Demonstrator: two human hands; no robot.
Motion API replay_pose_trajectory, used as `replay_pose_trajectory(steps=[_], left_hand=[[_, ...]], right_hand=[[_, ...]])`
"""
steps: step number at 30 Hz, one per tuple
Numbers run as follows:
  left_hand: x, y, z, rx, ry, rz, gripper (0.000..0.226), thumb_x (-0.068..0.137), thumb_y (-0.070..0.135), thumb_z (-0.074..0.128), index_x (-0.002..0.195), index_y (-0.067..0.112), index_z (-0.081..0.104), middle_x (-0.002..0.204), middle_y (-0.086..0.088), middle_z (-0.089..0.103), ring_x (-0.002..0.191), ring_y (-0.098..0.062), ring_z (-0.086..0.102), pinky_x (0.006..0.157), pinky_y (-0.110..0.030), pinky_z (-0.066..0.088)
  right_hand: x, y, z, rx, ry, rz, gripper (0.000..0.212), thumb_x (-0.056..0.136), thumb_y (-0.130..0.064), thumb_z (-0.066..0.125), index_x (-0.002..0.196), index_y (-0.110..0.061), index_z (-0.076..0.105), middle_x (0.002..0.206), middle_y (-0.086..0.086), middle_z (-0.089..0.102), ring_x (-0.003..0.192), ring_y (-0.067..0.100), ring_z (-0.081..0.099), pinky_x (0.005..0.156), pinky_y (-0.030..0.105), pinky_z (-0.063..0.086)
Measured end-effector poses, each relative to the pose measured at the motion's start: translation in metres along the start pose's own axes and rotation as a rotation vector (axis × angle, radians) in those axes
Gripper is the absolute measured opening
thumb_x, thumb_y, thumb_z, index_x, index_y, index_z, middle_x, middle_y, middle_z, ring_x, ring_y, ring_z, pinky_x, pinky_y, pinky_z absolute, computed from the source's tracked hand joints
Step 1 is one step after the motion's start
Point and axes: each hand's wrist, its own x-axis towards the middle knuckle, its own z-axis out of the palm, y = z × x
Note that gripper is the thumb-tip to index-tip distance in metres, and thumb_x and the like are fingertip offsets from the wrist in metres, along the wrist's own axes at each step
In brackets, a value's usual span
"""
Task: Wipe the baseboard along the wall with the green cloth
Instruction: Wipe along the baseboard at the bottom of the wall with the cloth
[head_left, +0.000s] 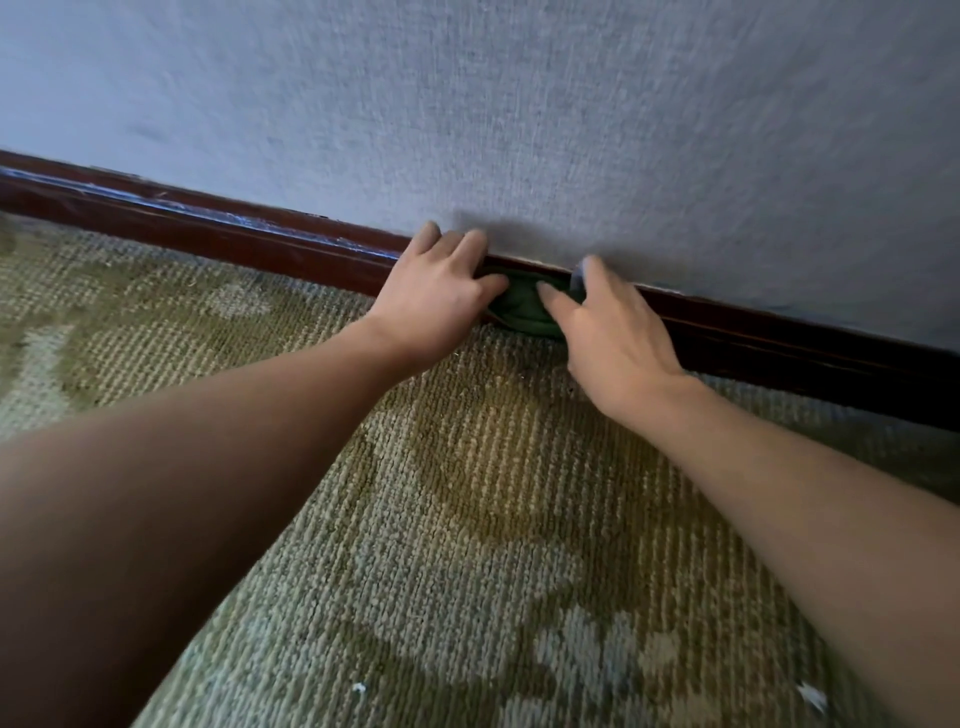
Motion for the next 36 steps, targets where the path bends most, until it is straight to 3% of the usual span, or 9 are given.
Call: replay_pose_trajectory(steps=[2, 5, 10, 13, 21, 25, 28, 31, 36], left_hand=[[0.000, 0.000, 0.001, 0.008, -0.011, 0.005, 0.014, 0.071, 0.000, 0.068, 0.084, 0.002, 0.072, 0.073, -0.020, 0.056, 0.069, -0.033, 0.058, 0.068, -0.036, 0.043], [-0.001, 0.000, 0.003, 0.006, -0.036, 0.001, 0.018, 0.068, -0.001, 0.072, 0.086, 0.002, 0.073, 0.074, -0.022, 0.057, 0.070, -0.034, 0.059, 0.069, -0.038, 0.044], [0.000, -0.008, 0.004, 0.040, -0.051, 0.050, 0.016, 0.068, 0.002, 0.073, 0.084, 0.003, 0.072, 0.075, -0.020, 0.057, 0.068, -0.032, 0.060, 0.069, -0.036, 0.044], [-0.001, -0.016, 0.002, 0.063, -0.048, 0.079, 0.014, 0.069, 0.002, 0.071, 0.083, 0.004, 0.072, 0.072, -0.019, 0.057, 0.064, -0.031, 0.060, 0.067, -0.035, 0.045], [-0.011, -0.031, 0.001, 0.065, -0.117, -0.014, 0.017, 0.076, 0.003, 0.066, 0.092, 0.004, 0.072, 0.081, -0.022, 0.057, 0.075, -0.034, 0.060, 0.071, -0.039, 0.039], [-0.014, -0.025, 0.001, 0.095, -0.097, -0.016, 0.016, 0.074, 0.004, 0.067, 0.089, 0.005, 0.072, 0.083, -0.018, 0.060, 0.076, -0.032, 0.061, 0.075, -0.038, 0.042], [-0.025, -0.019, 0.002, 0.111, -0.097, 0.083, 0.013, 0.069, 0.003, 0.069, 0.082, 0.005, 0.073, 0.074, -0.015, 0.061, 0.067, -0.028, 0.061, 0.072, -0.034, 0.046], [-0.032, -0.014, 0.002, 0.113, -0.097, 0.166, 0.017, 0.070, 0.007, 0.058, 0.076, 0.008, 0.074, 0.070, -0.012, 0.061, 0.059, -0.026, 0.060, 0.066, -0.031, 0.048], [-0.033, -0.004, 0.000, 0.056, -0.142, 0.204, 0.015, 0.060, 0.008, 0.078, 0.074, 0.008, 0.074, 0.068, -0.011, 0.060, 0.058, -0.026, 0.059, 0.063, -0.031, 0.048]], right_hand=[[-0.001, 0.000, 0.001, 0.014, -0.007, 0.023, 0.030, 0.098, -0.029, 0.032, 0.121, -0.015, 0.042, 0.101, 0.000, 0.037, 0.093, 0.014, 0.033, 0.071, 0.024, 0.021], [0.000, -0.001, 0.006, 0.037, -0.050, 0.033, 0.035, 0.097, -0.026, 0.028, 0.130, -0.022, 0.040, 0.116, 0.004, 0.040, 0.088, 0.011, 0.024, 0.072, 0.025, 0.020], [0.004, -0.002, 0.005, -0.005, -0.039, -0.005, 0.031, 0.098, -0.023, 0.032, 0.126, -0.016, 0.042, 0.112, 0.005, 0.040, 0.091, 0.015, 0.031, 0.071, 0.026, 0.021], [0.007, -0.007, 0.011, 0.051, -0.037, 0.009, 0.029, 0.098, -0.026, 0.031, 0.123, -0.016, 0.043, 0.099, -0.003, 0.031, 0.089, 0.014, 0.032, 0.069, 0.025, 0.019], [0.018, -0.027, 0.021, 0.124, -0.053, 0.042, 0.018, 0.099, -0.028, 0.032, 0.109, -0.016, 0.040, 0.098, -0.001, 0.037, 0.091, 0.017, 0.037, 0.070, 0.029, 0.023], [0.012, -0.025, 0.022, 0.015, -0.102, -0.008, 0.039, 0.098, -0.027, 0.027, 0.136, -0.019, 0.034, 0.123, 0.006, 0.042, 0.103, 0.021, 0.039, 0.073, 0.026, 0.021], [-0.002, -0.022, 0.023, -0.091, -0.097, -0.086, 0.038, 0.096, -0.023, 0.031, 0.133, -0.018, 0.037, 0.120, 0.008, 0.041, 0.090, 0.018, 0.032, 0.069, 0.028, 0.022], [-0.020, -0.019, 0.028, -0.291, -0.111, -0.191, 0.043, 0.092, -0.014, 0.041, 0.135, -0.018, 0.034, 0.118, 0.011, 0.035, 0.094, 0.025, 0.039, 0.067, 0.031, 0.026], [-0.033, -0.019, 0.024, -0.350, -0.144, -0.144, 0.052, 0.084, -0.001, 0.052, 0.127, -0.020, 0.030, 0.121, 0.014, 0.026, 0.095, 0.031, 0.045, 0.064, 0.032, 0.032]])
